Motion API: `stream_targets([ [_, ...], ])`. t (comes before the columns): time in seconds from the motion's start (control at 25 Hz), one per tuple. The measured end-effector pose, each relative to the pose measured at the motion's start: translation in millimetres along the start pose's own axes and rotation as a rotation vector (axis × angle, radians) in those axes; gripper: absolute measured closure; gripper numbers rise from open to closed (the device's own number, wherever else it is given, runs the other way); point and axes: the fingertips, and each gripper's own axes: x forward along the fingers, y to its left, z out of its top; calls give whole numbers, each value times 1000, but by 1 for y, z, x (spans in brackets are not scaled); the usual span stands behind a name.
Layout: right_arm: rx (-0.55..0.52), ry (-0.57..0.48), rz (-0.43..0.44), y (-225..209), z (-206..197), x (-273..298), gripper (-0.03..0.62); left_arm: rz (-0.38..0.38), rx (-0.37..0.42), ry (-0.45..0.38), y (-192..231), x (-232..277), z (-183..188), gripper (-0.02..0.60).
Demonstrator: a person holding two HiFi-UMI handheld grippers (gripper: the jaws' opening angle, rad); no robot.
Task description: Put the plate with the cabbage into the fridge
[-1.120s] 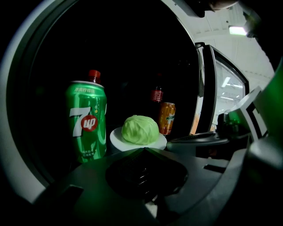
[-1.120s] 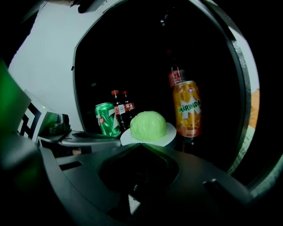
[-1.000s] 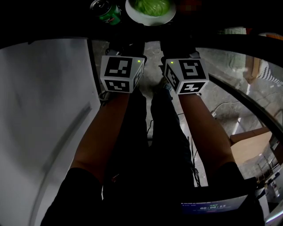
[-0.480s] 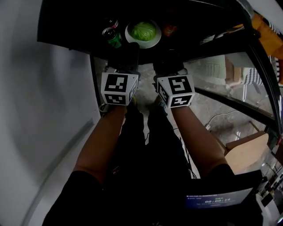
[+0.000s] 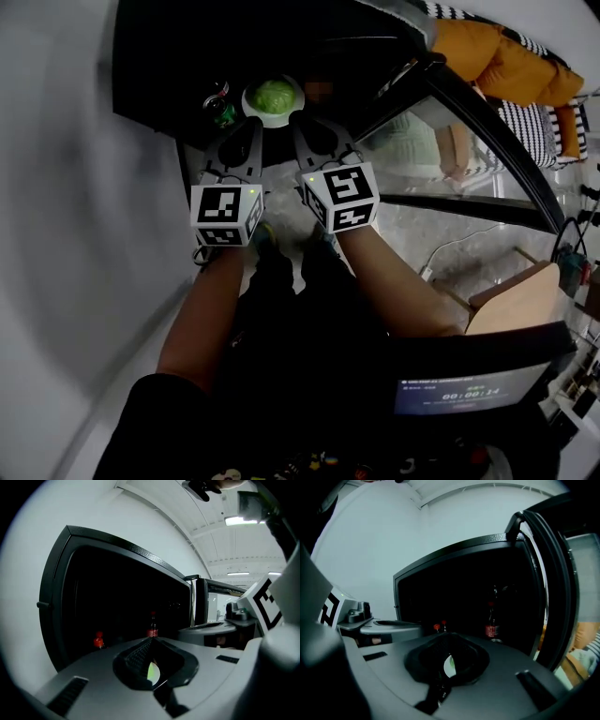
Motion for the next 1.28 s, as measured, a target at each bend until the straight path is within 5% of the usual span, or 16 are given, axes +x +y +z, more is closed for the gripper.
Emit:
stream_targets([
  [0.6, -29, -72, 11, 13, 49, -25, 588, -25, 9, -48, -16, -24, 43, 578],
  [1.28, -48, -61, 22, 24, 45, -29, 588, -28, 16, -40, -9, -31, 41, 578],
])
